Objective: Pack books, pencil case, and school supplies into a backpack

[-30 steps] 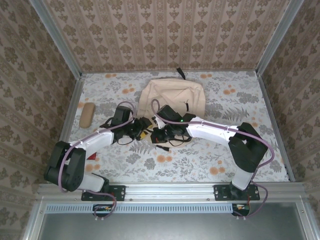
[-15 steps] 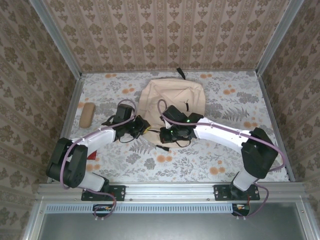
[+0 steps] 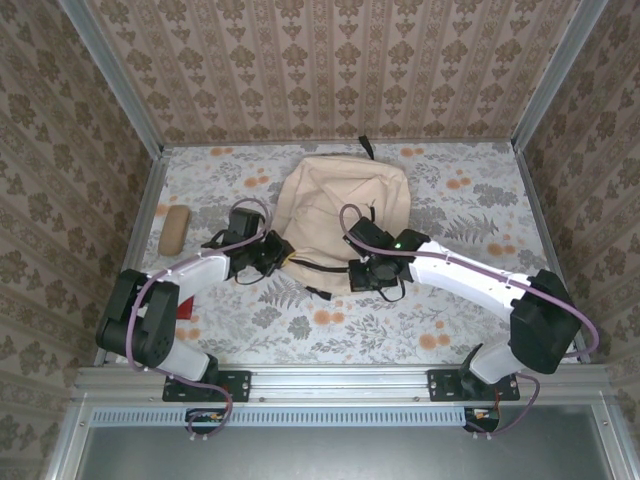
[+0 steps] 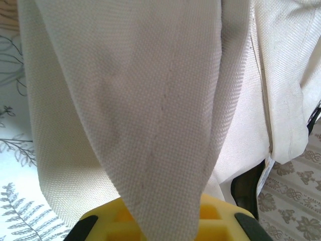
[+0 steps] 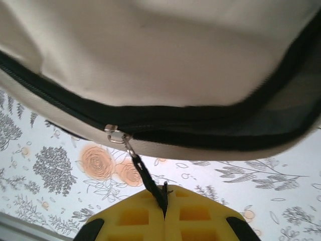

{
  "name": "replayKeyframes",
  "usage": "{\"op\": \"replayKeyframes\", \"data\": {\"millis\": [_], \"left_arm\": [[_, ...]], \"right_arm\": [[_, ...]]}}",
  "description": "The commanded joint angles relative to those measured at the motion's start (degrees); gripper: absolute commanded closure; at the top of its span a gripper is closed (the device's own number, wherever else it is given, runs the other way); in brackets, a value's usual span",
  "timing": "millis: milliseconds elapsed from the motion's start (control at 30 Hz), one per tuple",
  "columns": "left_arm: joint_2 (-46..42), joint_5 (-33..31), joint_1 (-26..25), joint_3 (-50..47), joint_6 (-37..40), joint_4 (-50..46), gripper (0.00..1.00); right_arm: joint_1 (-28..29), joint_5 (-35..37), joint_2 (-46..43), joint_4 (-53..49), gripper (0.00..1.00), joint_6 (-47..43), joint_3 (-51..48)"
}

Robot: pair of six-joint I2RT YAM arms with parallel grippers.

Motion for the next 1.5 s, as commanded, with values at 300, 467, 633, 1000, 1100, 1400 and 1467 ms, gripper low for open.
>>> {"op": "replayKeyframes", "data": {"millis": [300,467,633,1000,1100,1400,1467], "left_arm": [[-4.3,-4.0,6.2,3.4,9.3,-10.3,0.63],[-7.8,-2.2,7.1,0.0,10.9,-13.4,0.38],[-12.1,2.1,6.9,-2.7,8.2,-11.0,0.30],[-10.4,4.3,2.0,-3.0,-0.2,-3.3,0.36],[-9.1,3.2,1.4,-3.2,-1.5,-2.1,0.49],[-7.3,-3.7,1.4,-2.1,1.9,-7.7,0.86],[-7.0,-5.0,1.4,-2.3,2.5,-8.3,0.89]], "right_arm": [[3.1,-12.2,4.1,4.3,1.00,-6.5,5.2],[4.7,-16.9,10.1,8.5,1.00,-6.6,12.3],[5.5,-21.2,14.8,10.8,1.00,-6.6,17.7],[5.6,-24.5,16.8,12.8,1.00,-6.8,19.1],[5.7,-24.2,15.9,12.0,1.00,-6.8,18.5],[5.9,-15.4,9.6,-0.7,1.00,-8.1,14.6],[5.8,-12.2,8.5,-4.0,1.00,-8.3,14.0]]}}
